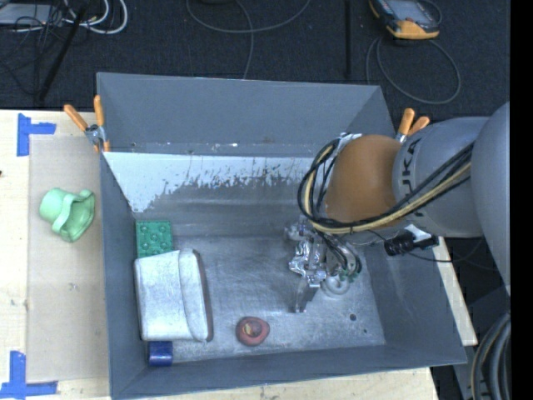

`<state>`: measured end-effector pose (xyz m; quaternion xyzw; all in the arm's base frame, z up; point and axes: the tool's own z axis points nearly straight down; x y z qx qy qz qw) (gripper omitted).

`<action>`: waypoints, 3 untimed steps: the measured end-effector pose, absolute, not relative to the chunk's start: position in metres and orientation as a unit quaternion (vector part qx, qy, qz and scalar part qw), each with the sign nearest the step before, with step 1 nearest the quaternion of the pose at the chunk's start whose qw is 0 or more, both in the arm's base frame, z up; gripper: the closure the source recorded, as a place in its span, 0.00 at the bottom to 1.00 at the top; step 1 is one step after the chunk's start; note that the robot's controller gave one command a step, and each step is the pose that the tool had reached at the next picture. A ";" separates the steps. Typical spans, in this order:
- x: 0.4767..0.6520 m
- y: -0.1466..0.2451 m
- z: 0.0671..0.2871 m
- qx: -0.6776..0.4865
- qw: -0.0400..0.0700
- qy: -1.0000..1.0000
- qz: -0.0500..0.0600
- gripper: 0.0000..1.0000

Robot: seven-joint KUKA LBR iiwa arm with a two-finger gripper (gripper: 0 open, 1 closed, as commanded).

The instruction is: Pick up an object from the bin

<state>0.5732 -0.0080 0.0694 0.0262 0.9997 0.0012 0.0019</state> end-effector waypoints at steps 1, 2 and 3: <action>0.610 -0.062 0.071 -0.009 0.002 1.000 -0.001 0.00; 0.612 -0.061 0.076 -0.008 0.005 1.000 0.000 1.00; 0.621 -0.069 0.207 -0.015 0.005 1.000 -0.001 1.00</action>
Offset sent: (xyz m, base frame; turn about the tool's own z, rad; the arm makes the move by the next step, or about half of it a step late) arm 0.0352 -0.0527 0.0006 -0.0725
